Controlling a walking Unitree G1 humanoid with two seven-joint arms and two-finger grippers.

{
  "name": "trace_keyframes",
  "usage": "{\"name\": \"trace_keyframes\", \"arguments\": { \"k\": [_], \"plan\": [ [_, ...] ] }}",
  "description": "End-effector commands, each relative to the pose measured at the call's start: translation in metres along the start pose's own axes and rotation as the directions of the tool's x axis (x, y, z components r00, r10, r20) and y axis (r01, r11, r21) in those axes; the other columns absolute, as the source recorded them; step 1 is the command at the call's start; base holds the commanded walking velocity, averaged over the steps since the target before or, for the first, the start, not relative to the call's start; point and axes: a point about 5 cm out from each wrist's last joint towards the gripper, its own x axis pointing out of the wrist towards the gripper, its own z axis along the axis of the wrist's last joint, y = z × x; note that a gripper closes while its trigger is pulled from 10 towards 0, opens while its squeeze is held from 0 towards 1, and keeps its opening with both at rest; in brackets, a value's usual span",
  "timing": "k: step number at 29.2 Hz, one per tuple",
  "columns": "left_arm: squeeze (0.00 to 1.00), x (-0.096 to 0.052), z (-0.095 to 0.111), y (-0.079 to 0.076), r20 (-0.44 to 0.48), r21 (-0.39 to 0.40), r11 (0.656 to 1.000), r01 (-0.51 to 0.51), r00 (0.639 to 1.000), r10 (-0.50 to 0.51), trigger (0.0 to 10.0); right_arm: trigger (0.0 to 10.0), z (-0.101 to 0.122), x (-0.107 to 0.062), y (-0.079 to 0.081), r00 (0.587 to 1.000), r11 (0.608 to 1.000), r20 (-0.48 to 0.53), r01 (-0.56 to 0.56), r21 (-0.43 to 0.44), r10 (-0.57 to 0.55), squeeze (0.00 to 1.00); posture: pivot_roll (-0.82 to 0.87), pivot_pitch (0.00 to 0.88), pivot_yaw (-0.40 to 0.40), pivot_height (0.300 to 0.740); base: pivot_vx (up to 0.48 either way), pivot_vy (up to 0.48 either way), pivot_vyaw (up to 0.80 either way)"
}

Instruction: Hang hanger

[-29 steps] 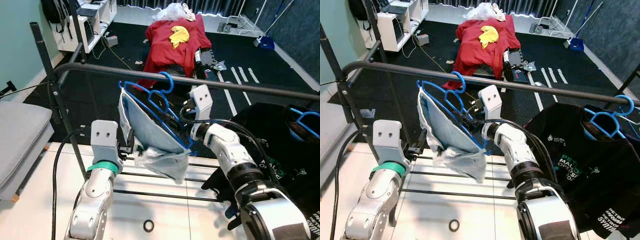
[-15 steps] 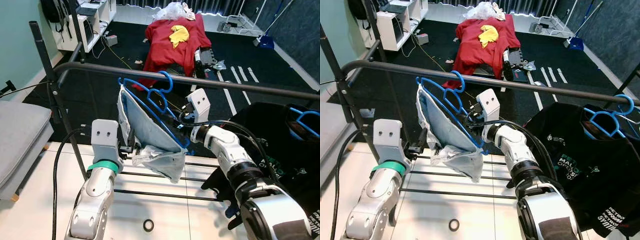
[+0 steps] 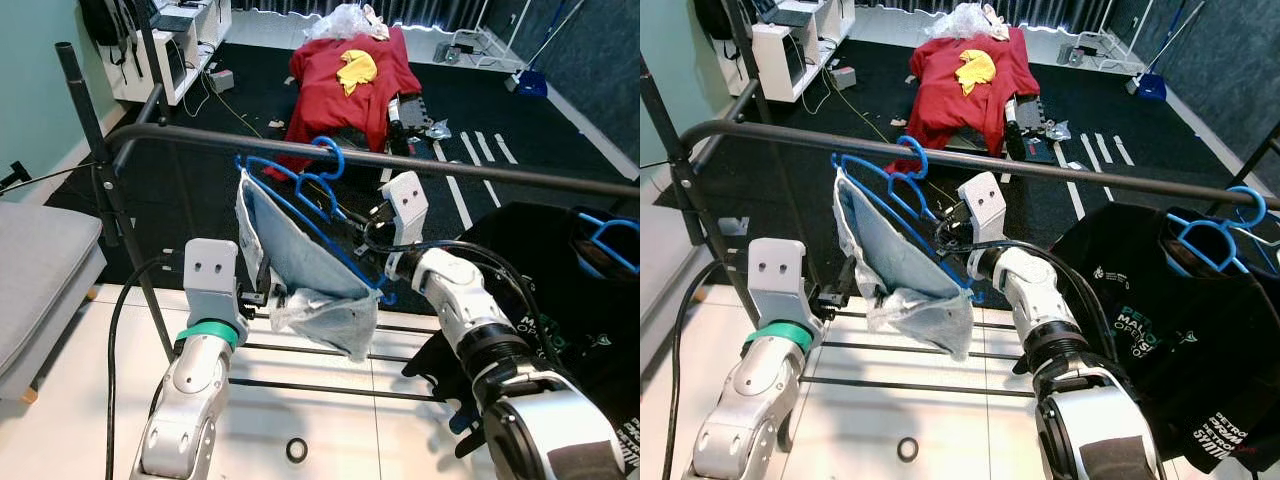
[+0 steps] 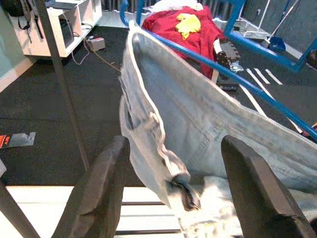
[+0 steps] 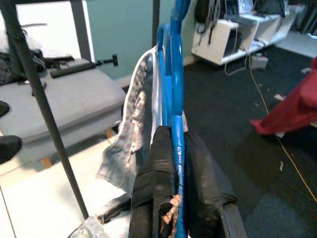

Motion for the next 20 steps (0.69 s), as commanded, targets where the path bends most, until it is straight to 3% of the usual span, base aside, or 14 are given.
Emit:
{"name": "trace_keyframes", "arguments": {
  "k": [1, 2, 3, 7, 12, 15, 16, 17, 20],
  "plan": [
    [0.0, 0.0, -0.006, -0.005, -0.03, -0.005, 1.0, 0.024, 0.999, -0.024, 10.0, 0.0, 0.013, -0.001, -0.003, 0.997, 1.0, 0.075, 0.022, -0.004, -0.022, 0.0, -0.01, 0.124, -0.005, 0.74, 0.0, 0.0, 0.0],
    [0.0, 0.0, -0.006, -0.005, -0.03, -0.006, 1.0, 0.025, 0.999, -0.025, 10.0, 0.0, 0.016, -0.002, -0.003, 0.996, 1.0, 0.084, 0.026, -0.016, -0.024, 0.0, -0.02, 0.123, -0.005, 0.74, 0.0, 0.0, 0.0],
    [0.0, 0.0, -0.006, -0.005, -0.029, -0.006, 1.0, 0.026, 0.999, -0.026, 10.0, 10.0, 0.019, -0.003, -0.002, 0.995, 0.999, 0.094, 0.028, -0.026, -0.025, 0.0, -0.02, 0.125, -0.006, 0.74, 0.0, 0.0, 0.0],
    [0.0, 0.0, -0.005, -0.005, -0.028, -0.008, 1.0, 0.028, 0.999, -0.028, 10.0, 10.0, 0.022, -0.008, 0.004, 0.993, 0.998, 0.111, 0.032, -0.044, -0.027, 0.0, -0.02, 0.126, -0.007, 0.74, 0.0, 0.0, 0.0],
    [0.0, 0.0, -0.005, -0.007, -0.029, -0.009, 0.999, 0.046, 0.999, -0.046, 10.0, 10.0, 0.007, -0.026, 0.016, 0.997, 0.998, 0.069, 0.045, -0.031, -0.043, 0.0, -0.03, 0.131, -0.007, 0.74, 0.0, 0.0, 0.0],
    [0.0, -0.001, -0.001, -0.006, -0.02, -0.005, 0.998, 0.068, 0.997, -0.068, 10.0, 10.0, -0.015, -0.055, 0.029, 0.997, 0.997, -0.018, 0.076, -0.015, -0.076, 0.0, -0.05, 0.139, 0.002, 0.74, 0.0, 0.0, 0.0],
    [0.0, -0.001, -0.001, -0.006, -0.02, -0.005, 0.998, 0.068, 0.997, -0.068, 10.0, 10.0, -0.015, -0.055, 0.029, 0.997, 0.997, -0.018, 0.076, -0.015, -0.076, 0.0, -0.05, 0.139, 0.002, 0.74, 0.0, 0.0, 0.0],
    [0.0, -0.001, 0.002, -0.006, -0.009, -0.008, 0.997, 0.083, 0.997, -0.083, 10.0, 10.0, -0.023, -0.07, 0.035, 0.993, 0.995, -0.062, 0.096, -0.009, -0.096, 0.0, -0.06, 0.141, 0.009, 0.74, 0.0, 0.0, 0.0],
    [0.0, 0.001, 0.007, -0.005, 0.01, -0.009, 0.995, 0.099, 0.995, -0.099, 10.0, 10.0, -0.026, -0.081, 0.041, 0.991, 0.995, -0.089, 0.097, -0.013, -0.098, 0.0, -0.07, 0.145, 0.018, 0.74, 0.0, 0.0, 0.0]
  ]
}}
